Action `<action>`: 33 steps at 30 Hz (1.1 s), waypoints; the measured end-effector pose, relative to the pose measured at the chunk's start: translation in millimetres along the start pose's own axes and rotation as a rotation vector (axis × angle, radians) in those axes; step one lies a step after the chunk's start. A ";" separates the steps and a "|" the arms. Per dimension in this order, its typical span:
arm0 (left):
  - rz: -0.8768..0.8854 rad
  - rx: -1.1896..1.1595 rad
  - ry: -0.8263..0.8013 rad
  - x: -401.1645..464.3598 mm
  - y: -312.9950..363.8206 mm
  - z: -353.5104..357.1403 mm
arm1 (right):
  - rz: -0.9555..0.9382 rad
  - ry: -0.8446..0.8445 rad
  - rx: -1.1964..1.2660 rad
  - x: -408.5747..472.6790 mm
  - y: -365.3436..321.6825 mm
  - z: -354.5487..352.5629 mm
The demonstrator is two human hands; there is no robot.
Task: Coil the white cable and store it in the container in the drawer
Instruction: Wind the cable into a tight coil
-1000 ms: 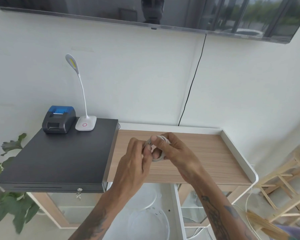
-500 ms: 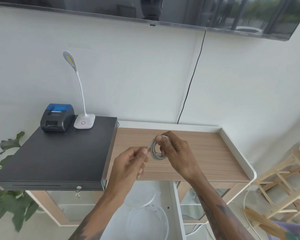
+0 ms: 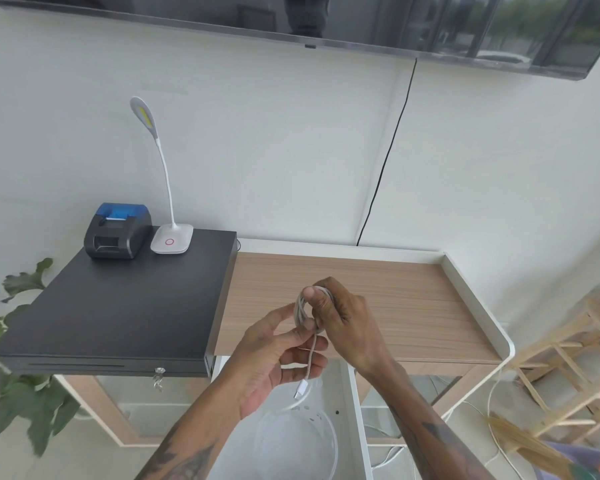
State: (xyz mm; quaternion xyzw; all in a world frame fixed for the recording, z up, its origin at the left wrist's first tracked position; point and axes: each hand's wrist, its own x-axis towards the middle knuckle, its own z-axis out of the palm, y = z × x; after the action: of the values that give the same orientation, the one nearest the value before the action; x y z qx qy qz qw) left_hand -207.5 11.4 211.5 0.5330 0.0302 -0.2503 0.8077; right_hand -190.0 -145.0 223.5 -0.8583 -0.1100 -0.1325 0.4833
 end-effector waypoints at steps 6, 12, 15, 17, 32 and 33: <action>0.063 0.222 0.112 4.4 -8.0 -4.6 | -0.006 -0.029 -0.024 -6.0 5.4 4.4; 0.287 0.315 0.362 13.6 -26.2 -3.8 | 0.063 -0.059 -0.017 -12.5 9.9 15.1; 0.321 0.486 0.403 18.2 -31.2 -7.2 | 0.090 -0.107 0.002 -16.3 12.1 17.3; 0.308 0.608 0.401 21.2 -33.9 -9.7 | 0.062 -0.152 -0.010 -22.5 14.5 21.8; 0.012 -0.293 -0.262 14.0 -44.4 -58.0 | 0.430 -0.251 0.827 -29.5 8.9 18.2; 0.030 -0.348 -0.258 13.1 -47.0 -58.2 | 0.428 -0.301 0.917 -29.3 6.5 18.3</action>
State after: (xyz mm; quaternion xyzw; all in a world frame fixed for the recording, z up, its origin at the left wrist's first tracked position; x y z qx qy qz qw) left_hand -203.9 43.2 142.6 0.3494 -0.0385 -0.2952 0.8884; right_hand -213.3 -134.3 199.4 -0.5717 -0.0471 0.1556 0.8042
